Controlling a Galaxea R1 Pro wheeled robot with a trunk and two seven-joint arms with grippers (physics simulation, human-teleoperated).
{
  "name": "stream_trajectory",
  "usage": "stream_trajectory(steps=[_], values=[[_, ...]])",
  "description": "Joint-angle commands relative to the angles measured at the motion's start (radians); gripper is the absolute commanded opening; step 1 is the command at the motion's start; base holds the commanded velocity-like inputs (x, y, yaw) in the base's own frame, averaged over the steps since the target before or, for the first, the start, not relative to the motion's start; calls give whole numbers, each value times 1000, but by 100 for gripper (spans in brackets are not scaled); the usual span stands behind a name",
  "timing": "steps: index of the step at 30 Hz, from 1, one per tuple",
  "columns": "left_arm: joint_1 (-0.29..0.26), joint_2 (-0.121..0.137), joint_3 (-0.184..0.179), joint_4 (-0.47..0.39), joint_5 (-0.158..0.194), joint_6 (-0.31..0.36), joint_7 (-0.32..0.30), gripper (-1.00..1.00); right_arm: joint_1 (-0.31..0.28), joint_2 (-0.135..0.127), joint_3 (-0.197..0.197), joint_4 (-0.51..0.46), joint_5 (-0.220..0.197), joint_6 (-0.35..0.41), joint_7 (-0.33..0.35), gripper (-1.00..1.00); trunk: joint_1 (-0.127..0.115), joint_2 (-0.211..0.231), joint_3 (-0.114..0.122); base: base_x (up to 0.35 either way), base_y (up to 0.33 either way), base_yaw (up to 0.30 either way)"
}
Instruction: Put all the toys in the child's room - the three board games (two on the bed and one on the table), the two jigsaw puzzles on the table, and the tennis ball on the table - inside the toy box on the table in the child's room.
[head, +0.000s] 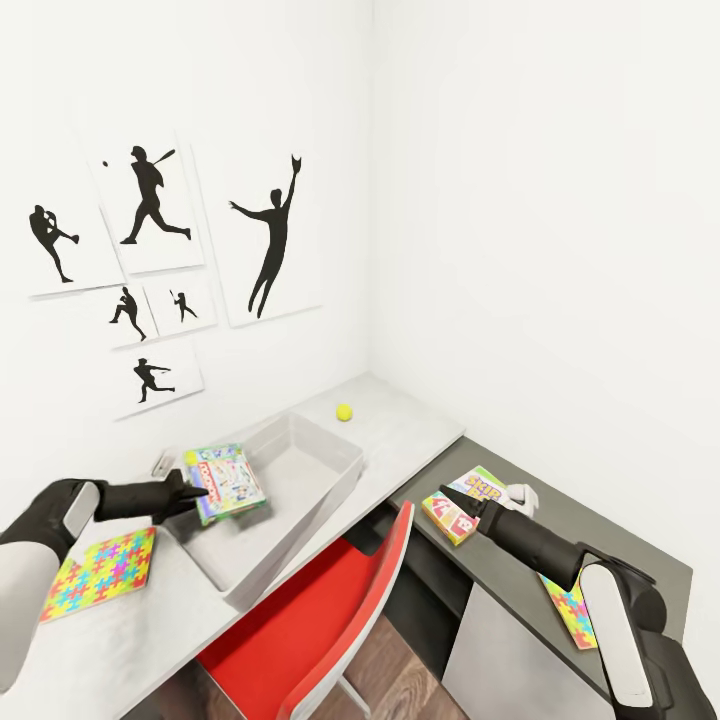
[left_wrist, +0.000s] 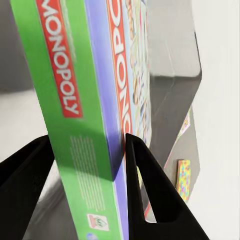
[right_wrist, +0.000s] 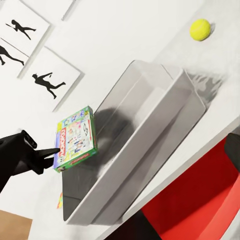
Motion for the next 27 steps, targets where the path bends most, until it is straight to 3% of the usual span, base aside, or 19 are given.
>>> stream_trajectory(steps=[1, 5, 14, 27], values=[[-2, -4, 25, 5, 3, 7, 29, -100, -1, 0, -1, 0, 0, 6, 3, 100, 1, -2, -2, 0, 0, 0], [-2, -9, 71, 31, 3, 7, 112, -100, -1, 0, -2, -1, 0, 6, 3, 100, 1, -2, -2, 0, 0, 0], [-2, -23, 83, 72, 3, 5, 198, -100, -1, 4, 0, 3, 2, 1, -3, 100, 1, -2, -2, 0, 0, 0], [-2, -37, 85, 126, 4, 6, 223, -100, -1, 11, 3, 4, 6, 0, -6, 100, 1, -2, -2, 0, 0, 0]])
